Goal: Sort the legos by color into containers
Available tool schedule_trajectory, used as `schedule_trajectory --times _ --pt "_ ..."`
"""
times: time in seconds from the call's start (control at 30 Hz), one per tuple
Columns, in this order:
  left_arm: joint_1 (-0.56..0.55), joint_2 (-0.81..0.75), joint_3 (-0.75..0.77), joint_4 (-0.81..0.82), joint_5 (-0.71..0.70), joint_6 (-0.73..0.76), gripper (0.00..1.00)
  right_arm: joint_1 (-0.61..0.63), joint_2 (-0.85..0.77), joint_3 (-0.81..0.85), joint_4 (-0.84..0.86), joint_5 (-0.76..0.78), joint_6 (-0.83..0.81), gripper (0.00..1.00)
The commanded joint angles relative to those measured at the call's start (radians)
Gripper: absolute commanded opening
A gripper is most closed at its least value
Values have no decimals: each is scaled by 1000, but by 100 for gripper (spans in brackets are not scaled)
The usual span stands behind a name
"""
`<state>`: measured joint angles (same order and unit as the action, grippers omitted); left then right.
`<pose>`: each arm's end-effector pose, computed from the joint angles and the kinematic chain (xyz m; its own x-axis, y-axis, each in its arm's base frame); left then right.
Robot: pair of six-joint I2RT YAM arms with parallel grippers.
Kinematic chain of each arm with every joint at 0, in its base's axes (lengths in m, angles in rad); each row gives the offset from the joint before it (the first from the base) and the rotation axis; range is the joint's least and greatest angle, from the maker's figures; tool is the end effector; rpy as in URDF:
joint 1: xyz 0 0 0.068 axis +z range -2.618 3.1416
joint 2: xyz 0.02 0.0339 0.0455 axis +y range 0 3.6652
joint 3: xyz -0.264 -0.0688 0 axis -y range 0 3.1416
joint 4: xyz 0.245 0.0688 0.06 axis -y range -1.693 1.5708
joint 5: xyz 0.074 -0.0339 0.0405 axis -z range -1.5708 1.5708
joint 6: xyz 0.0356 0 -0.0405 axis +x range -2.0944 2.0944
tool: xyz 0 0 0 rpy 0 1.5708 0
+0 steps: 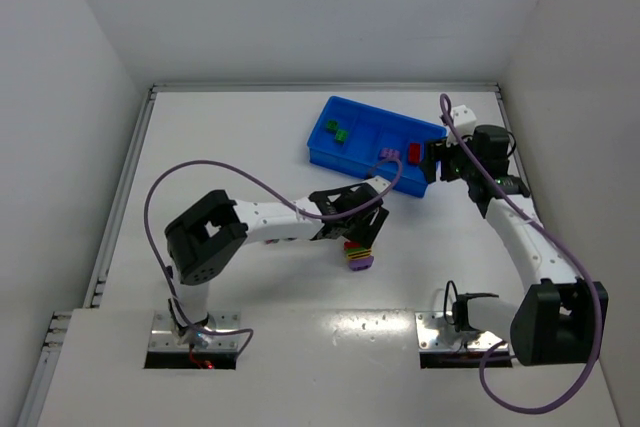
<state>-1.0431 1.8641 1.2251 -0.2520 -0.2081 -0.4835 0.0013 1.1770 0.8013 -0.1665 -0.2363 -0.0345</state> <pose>0.2064 -0.3395 0.1836 -0.7093 0.3137 -0.6313 0.5085 0.8479 -0.1500 0.2617 0.0087 0.2672 -0.5088 -0.0342 -0.8602 -0.2195 0.9713 0.0912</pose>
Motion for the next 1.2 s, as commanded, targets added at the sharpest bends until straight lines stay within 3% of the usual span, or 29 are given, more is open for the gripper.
schedule_trajectory --times 0.0,0.47,0.7,0.8,1.07,1.13,1.17 --pt "34 26 50 -21 -37 -15 75 -12 -8 -5 30 -18 8 73" --pt "55 -19 16 19 -14 62 72 -21 -8 -33 48 -49 30 73" --pt "64 -9 7 68 55 105 58 -30 1 -24 48 -49 30 73" --pt "64 -9 7 79 64 117 47 -30 1 -24 48 -58 30 73" --pt "101 33 37 97 82 126 44 -40 1 -33 48 -67 39 73" --pt "112 44 47 106 82 135 39 -49 1 -33 48 -77 39 71" --pt "112 44 47 115 111 135 32 -49 1 -33 48 -87 39 71"
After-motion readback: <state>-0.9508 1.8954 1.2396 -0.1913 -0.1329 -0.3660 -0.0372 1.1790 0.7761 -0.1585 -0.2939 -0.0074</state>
